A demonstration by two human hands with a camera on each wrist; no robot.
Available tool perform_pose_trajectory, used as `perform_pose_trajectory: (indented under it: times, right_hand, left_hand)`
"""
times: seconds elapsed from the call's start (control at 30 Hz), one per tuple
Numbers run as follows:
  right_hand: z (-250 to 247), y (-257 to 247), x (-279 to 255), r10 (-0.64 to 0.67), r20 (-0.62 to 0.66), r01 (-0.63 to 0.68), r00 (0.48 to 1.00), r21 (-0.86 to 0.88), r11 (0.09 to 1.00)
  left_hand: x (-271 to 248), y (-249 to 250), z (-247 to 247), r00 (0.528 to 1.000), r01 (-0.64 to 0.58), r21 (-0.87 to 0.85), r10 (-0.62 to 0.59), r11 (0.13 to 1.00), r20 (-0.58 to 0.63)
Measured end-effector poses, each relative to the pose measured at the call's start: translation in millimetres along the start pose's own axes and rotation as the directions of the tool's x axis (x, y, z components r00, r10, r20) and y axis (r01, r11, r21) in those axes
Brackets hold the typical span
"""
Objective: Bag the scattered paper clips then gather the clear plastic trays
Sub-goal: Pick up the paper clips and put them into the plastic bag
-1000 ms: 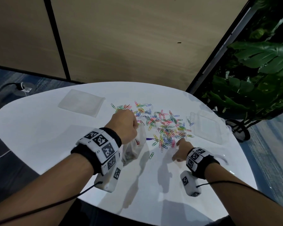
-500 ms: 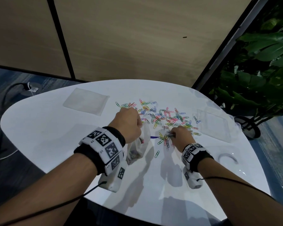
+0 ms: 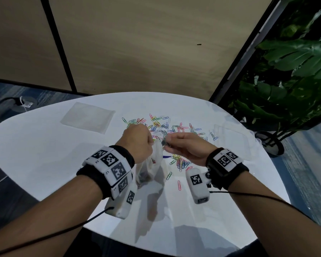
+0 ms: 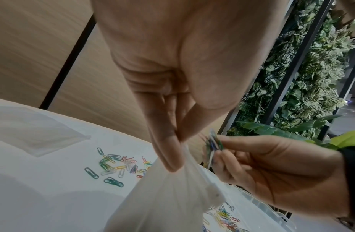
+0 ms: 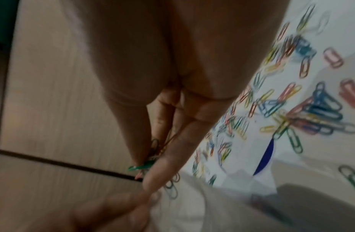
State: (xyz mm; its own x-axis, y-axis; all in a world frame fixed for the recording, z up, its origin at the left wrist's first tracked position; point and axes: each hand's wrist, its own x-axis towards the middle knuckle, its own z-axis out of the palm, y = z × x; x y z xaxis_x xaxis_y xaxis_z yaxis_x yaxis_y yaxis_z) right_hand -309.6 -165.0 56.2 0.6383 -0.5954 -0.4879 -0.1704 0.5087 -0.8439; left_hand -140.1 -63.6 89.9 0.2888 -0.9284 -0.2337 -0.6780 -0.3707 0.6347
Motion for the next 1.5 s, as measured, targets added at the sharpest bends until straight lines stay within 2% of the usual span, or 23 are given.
perform_pose_trajectory:
  times: [0.1, 0.2, 0.27, 0.33, 0.4, 0.43, 0.47, 0.53, 0.57, 0.6, 0.63, 0.7, 0.73, 0.77, 0.9, 1.0, 1.07, 1.13, 1.2, 1.23, 1.33, 1.43, 1.5]
  right_hand:
    - [23.5, 9.2, -2.6, -0.026, 0.037, 0.030, 0.999, -0.113, 0.993]
    - [34.3, 22.9, 1.0, -0.185, -0.092, 0.154, 0.978, -0.270, 0.950]
    - [37.3, 26.8, 4.6, -0.312, -0.157, 0.208, 0.937, -0.465, 0.860]
    - [37.0, 25.8, 8.0, -0.403, -0.105, 0.243, 0.909, -0.652, 0.718]
    - [36.2, 20.5, 7.0, -0.389, 0.012, 0.248, 0.921, -0.789, 0.563]
    - [34.0, 17.2, 6.7, -0.357, 0.048, 0.248, 0.933, -0.805, 0.539]
    - [31.5, 13.1, 5.3, -0.322, 0.061, 0.247, 0.945, -0.780, 0.575]
    - [22.2, 6.6, 2.5, -0.283, 0.029, 0.244, 0.959, -0.595, 0.766]
    - [10.8, 5.8, 4.4, -0.307, -0.030, 0.250, 0.951, -0.509, 0.823]
    - [-5.9, 7.7, 9.4, -0.351, -0.133, 0.248, 0.927, -0.485, 0.839]
    - [-28.5, 11.8, 17.5, -0.399, -0.257, 0.199, 0.880, -0.564, 0.801]
    - [-80.5, 23.3, 36.4, -0.435, -0.432, -0.110, 0.790, -0.798, 0.593]
    - [-102.8, 29.9, 45.5, -0.413, -0.484, -0.259, 0.772, -0.832, 0.491]
    - [-120.4, 36.3, 54.4, -0.378, -0.524, -0.343, 0.763, -0.824, 0.451]
    - [-158.6, 54.9, 88.0, -0.297, -0.648, -0.495, 0.702, -0.743, 0.451]
    - [-171.7, 57.8, 109.7, -0.309, -0.688, -0.527, 0.657, -0.712, 0.464]
    - [-165.8, 51.8, 118.8, -0.351, -0.627, -0.502, 0.696, -0.774, 0.387]
    - [-155.8, 40.1, 125.7, -0.359, -0.509, -0.466, 0.782, -0.860, 0.205]
    - [-143.1, 30.7, 131.1, -0.291, -0.366, -0.390, 0.884, -0.920, -0.030]
    - [-135.1, 25.8, 131.5, -0.243, -0.327, -0.359, 0.913, -0.928, -0.102]
    - [-121.5, 20.2, 133.4, -0.214, -0.282, -0.327, 0.935, -0.920, -0.216]
    - [-106.3, 24.5, 125.4, -0.306, -0.234, -0.327, 0.923, -0.897, -0.299]
    - [-101.2, 30.6, 118.3, -0.370, -0.223, -0.344, 0.902, -0.888, -0.304]
  left_hand:
    - [-1.4, 2.2, 0.6, 1.000, 0.001, -0.008, -0.001, 1.000, -0.018]
    - [-2.7, 4.1, 1.1, 1.000, -0.014, -0.035, 0.014, 0.999, -0.020]
    - [-2.2, 3.8, 1.0, 0.999, -0.028, -0.041, 0.026, 0.999, -0.031]
    - [-1.3, 3.1, 0.3, 0.999, -0.024, -0.060, 0.021, 0.998, -0.040]
    - [-1.1, 3.0, -0.5, 0.999, -0.022, -0.074, 0.019, 0.997, -0.042]
    - [-1.1, 2.9, -0.6, 0.999, -0.022, -0.080, 0.019, 0.997, -0.042]
    - [-1.3, 2.9, -0.8, 0.999, -0.022, -0.082, 0.019, 0.996, -0.039]
    - [-1.3, 2.8, -1.9, 0.999, -0.024, -0.076, 0.022, 0.997, -0.032]
    - [-0.9, 2.3, -2.7, 0.999, -0.022, -0.076, 0.019, 0.997, -0.031]
    - [-0.6, 1.9, -3.3, 0.999, -0.019, -0.082, 0.017, 0.996, -0.030]
    - [-0.3, 1.7, -4.1, 0.999, -0.021, -0.088, 0.018, 0.996, -0.030]
    - [-0.3, 2.7, -5.0, 0.999, -0.030, -0.086, 0.028, 0.996, -0.031]
    - [0.0, 2.9, -4.7, 0.999, -0.034, -0.082, 0.032, 0.996, -0.031]
    - [0.4, 3.0, -4.6, 0.999, -0.038, -0.074, 0.036, 0.996, -0.030]
    - [1.7, -0.4, -7.1, 0.999, -0.042, -0.040, 0.041, 0.998, -0.014]
    - [2.0, -5.3, -8.6, 0.999, -0.038, -0.040, 0.038, 0.998, -0.011]
    - [0.6, -8.9, -8.6, 1.000, -0.027, -0.040, 0.027, 0.999, -0.008]
    - [0.0, -11.4, -8.8, 0.999, -0.035, -0.030, 0.035, 0.999, -0.008]
    - [-0.5, -13.2, -9.5, 0.999, -0.048, -0.013, 0.048, 0.999, -0.016]
    - [-0.5, -13.8, -9.7, 0.998, -0.053, -0.005, 0.053, 0.999, -0.023]
    - [-0.4, -13.3, -10.2, 0.998, -0.054, 0.007, 0.054, 0.999, -0.030]
    - [-0.3, -11.5, -10.0, 0.998, -0.060, 0.017, 0.061, 0.998, -0.029]
    - [-0.2, -11.3, -9.1, 0.997, -0.065, 0.027, 0.065, 0.998, -0.034]
